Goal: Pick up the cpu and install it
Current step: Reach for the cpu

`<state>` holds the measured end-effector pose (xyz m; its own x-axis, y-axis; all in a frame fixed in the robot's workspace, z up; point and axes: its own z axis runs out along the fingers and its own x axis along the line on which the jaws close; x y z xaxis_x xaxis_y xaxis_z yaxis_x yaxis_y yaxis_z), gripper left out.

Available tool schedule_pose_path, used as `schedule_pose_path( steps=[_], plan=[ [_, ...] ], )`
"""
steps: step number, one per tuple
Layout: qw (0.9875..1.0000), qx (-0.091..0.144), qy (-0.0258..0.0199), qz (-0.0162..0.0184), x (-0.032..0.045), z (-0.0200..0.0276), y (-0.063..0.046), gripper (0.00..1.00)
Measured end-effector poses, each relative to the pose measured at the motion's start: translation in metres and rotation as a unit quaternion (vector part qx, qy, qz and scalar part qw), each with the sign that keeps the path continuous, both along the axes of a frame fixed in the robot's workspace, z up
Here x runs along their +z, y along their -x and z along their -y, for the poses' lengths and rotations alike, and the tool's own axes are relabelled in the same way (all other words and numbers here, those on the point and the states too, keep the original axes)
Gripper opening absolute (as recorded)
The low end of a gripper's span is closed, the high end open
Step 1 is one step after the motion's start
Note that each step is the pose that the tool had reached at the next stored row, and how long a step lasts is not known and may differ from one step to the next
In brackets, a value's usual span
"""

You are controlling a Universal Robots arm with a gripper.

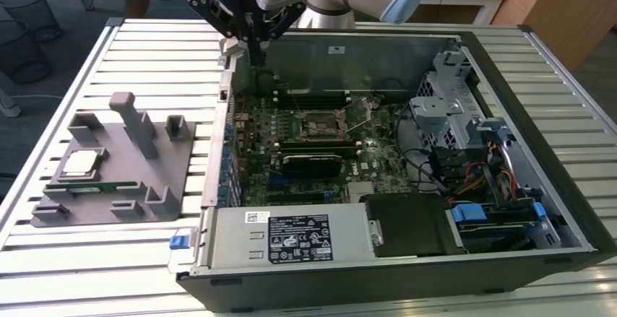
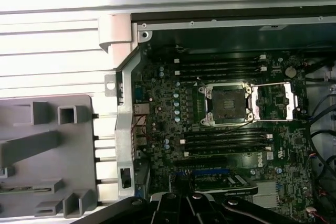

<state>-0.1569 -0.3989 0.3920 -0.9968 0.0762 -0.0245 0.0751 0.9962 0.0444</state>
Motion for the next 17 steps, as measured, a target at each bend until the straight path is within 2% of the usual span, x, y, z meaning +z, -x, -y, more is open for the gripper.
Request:
schedule_pose_path(
  steps=[17],
  plan=[
    [1.0000, 0.000, 0.0000, 0.0000, -0.0011, 0.0000, 0.023, 0.11]
  ],
)
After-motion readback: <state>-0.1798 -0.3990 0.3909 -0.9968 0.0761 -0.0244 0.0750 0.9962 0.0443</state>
